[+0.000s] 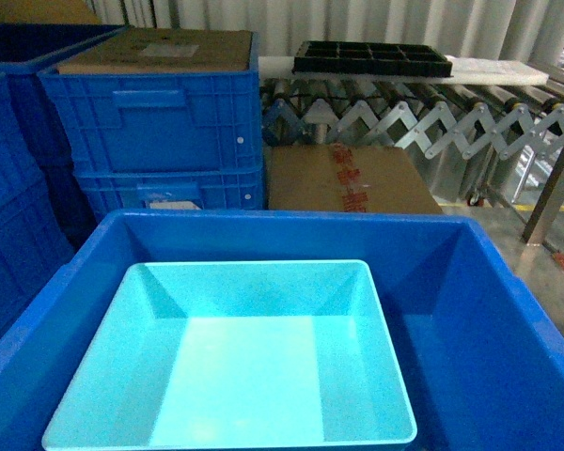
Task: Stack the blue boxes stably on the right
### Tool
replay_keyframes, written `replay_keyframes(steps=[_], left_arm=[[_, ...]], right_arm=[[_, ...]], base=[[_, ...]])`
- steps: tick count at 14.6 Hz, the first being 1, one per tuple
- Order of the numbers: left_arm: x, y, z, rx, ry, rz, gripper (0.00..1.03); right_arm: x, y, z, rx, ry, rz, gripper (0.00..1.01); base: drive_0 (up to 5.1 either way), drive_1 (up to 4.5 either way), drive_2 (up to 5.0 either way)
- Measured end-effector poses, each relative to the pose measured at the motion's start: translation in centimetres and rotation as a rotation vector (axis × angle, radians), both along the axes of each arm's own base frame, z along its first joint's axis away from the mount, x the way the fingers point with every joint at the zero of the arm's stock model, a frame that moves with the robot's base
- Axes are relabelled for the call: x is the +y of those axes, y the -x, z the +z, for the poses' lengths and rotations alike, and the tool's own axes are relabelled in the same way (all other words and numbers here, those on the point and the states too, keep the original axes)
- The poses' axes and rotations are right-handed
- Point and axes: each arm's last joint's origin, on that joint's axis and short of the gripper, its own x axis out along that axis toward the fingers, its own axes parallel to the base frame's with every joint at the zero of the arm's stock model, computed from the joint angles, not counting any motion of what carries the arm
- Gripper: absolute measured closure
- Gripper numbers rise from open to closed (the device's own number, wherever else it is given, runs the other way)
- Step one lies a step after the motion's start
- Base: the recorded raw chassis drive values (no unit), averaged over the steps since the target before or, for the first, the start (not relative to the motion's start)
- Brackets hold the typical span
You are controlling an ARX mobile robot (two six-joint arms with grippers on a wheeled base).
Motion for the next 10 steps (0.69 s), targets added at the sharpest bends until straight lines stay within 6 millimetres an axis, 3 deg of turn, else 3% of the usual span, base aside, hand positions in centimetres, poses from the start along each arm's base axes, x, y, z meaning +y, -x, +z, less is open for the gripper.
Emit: replay_keyframes(steps=[1, 5, 8, 10], left_arm=[[0.00, 0.00, 0.03, -0.003, 0.000, 0.000, 1.01], [0.00, 0.00, 0.03, -0.003, 0.000, 0.000, 0.46], [0.00, 0.00, 0.03, -0.003, 0.000, 0.000, 0.37], [0.00, 0.00, 0.03, -0.003, 0.000, 0.000, 0.17]], right_arm=[[0.00, 0.00, -0.03, 0.003, 0.000, 0.000, 0.99], [0.00, 0.00, -0.02, 0.002, 0.000, 0.000, 0.42], [0.00, 0.00, -0.02, 0.002, 0.000, 0.000, 0.33], [0.00, 0.00, -0.02, 0.002, 0.000, 0.000, 0.13]], base=[[0.0, 0.00, 0.0], [0.0, 0.00, 0.0], [0.0, 0.00, 0.0], [0.0, 0.00, 0.0]])
